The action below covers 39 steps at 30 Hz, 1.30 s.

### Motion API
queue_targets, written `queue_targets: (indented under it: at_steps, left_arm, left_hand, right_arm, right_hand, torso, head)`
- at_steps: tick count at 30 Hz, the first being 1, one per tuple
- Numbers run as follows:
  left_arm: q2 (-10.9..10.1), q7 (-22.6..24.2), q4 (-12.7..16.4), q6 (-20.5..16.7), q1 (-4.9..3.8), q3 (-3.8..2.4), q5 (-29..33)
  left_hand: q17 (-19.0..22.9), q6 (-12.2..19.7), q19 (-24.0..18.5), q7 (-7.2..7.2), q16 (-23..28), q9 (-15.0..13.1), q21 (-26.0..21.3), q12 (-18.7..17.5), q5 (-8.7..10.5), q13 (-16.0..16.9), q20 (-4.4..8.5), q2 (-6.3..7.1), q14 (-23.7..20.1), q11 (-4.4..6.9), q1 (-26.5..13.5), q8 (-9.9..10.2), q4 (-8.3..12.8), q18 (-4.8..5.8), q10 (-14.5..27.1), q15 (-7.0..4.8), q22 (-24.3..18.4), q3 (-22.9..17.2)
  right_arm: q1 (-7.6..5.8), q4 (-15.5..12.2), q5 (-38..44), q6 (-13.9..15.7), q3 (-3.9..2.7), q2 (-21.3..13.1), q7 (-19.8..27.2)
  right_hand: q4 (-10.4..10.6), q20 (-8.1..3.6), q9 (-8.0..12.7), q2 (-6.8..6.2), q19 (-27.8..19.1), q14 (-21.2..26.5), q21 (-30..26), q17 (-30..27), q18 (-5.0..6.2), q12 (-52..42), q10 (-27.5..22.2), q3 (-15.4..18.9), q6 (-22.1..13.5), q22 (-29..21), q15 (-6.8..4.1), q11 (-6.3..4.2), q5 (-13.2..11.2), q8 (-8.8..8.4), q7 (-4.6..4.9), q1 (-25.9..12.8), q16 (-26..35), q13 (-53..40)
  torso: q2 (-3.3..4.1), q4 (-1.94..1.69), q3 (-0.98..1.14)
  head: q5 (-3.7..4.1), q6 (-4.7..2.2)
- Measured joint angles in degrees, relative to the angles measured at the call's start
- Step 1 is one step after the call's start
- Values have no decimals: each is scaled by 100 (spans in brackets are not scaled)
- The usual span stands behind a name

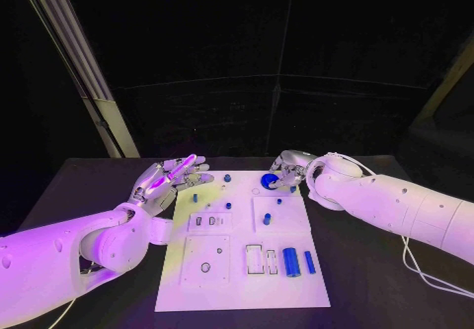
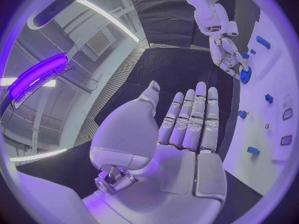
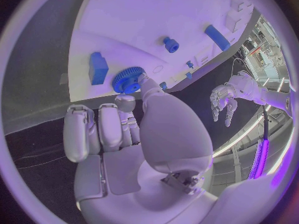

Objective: Assemble the parts on the task board

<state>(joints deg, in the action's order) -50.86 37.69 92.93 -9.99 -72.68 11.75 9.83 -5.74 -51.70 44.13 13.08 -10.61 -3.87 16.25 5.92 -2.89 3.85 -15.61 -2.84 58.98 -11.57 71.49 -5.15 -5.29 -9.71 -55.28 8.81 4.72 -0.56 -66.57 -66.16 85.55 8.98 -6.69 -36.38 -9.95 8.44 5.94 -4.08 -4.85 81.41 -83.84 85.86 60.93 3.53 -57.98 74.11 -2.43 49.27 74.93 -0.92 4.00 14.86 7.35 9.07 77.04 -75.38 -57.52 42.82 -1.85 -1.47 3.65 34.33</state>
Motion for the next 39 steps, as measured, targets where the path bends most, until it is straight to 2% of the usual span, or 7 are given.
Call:
queue_targets:
  at_steps: [10,20,22,23,26,32,39]
  left_arm:
    - [-4,-19,-10,11,0,0,2]
    - [-7,-30,-14,17,0,0,3]
    - [-7,-32,-15,17,0,0,4]
    - [-8,-33,-16,18,0,0,4]
    - [-8,-34,-18,19,0,0,4]
    - [-7,-38,-19,22,0,0,5]
    - [-8,-42,-19,24,0,0,5]
  left_hand:
    - [0,0,0,0,23,0,0,0,0,0,0,-26,0,0,26,0,0,0,0,0,1,0]
    - [0,0,0,0,23,0,0,0,0,0,0,-26,0,0,26,0,0,0,0,0,1,0]
    - [0,0,0,0,23,0,0,0,0,0,0,-26,0,0,26,0,0,0,0,0,1,0]
    - [0,0,0,0,23,0,0,0,0,0,0,-26,0,0,26,0,0,0,0,0,1,0]
    - [0,0,0,0,23,0,0,0,0,0,0,-26,0,0,26,0,0,0,0,0,0,0]
    - [0,0,0,0,23,0,0,0,0,0,0,-52,0,0,0,0,0,0,0,0,-5,0]
    - [0,0,0,0,23,0,0,0,0,0,0,-52,0,0,0,0,0,0,0,0,-5,0]
  right_arm:
    - [-20,26,37,-109,-12,14,-18]
    - [-28,19,83,-121,-18,29,-27]
    - [-27,0,105,-77,-17,28,-32]
    - [-27,-11,118,-46,-14,28,-40]
    - [0,-59,165,102,1,24,-68]
    - [12,-226,247,417,6,17,-109]
    - [10,-406,302,604,4,-1,-126]
  right_hand:
    - [15,-20,-15,106,21,0,22,91,1,-97,22,-91,160,-1,0,-22,-19,112,-30,83,-38,-141]
    - [22,-54,-14,239,55,0,44,188,1,-196,104,-210,442,-1,0,-104,-76,213,-81,76,-99,-285]
    - [18,-82,-12,313,83,-23,70,262,-3,-263,139,-327,542,-1,-23,-139,-216,255,-79,123,-148,-357]
    - [5,-102,-15,380,108,-32,86,304,-57,-306,165,-398,634,-1,-32,-165,-298,280,-114,162,-170,-404]
    - [-37,-124,-12,430,185,-1,118,428,-92,-427,229,-593,663,-1,-64,-186,-469,279,-85,198,-234,-543]
    - [-91,-144,-1,430,205,-21,118,458,-91,-437,248,-789,665,-1,-83,-205,-501,277,-84,197,-233,-586]
    - [-139,-144,5,437,205,-21,118,458,-91,-437,248,-838,665,-2,-83,-205,-519,277,-83,191,-233,-601]
  torso:
    - [-2,0,1]
    - [-2,1,3]
    - [-2,1,3]
    - [-3,1,3]
    - [-3,5,4]
    - [-3,6,7]
    - [-3,2,7]
  head:
    - [-16,25]
    - [-27,43]
    - [-27,48]
    - [-27,51]
    - [-27,55]
    - [-28,58]
    - [-46,68]
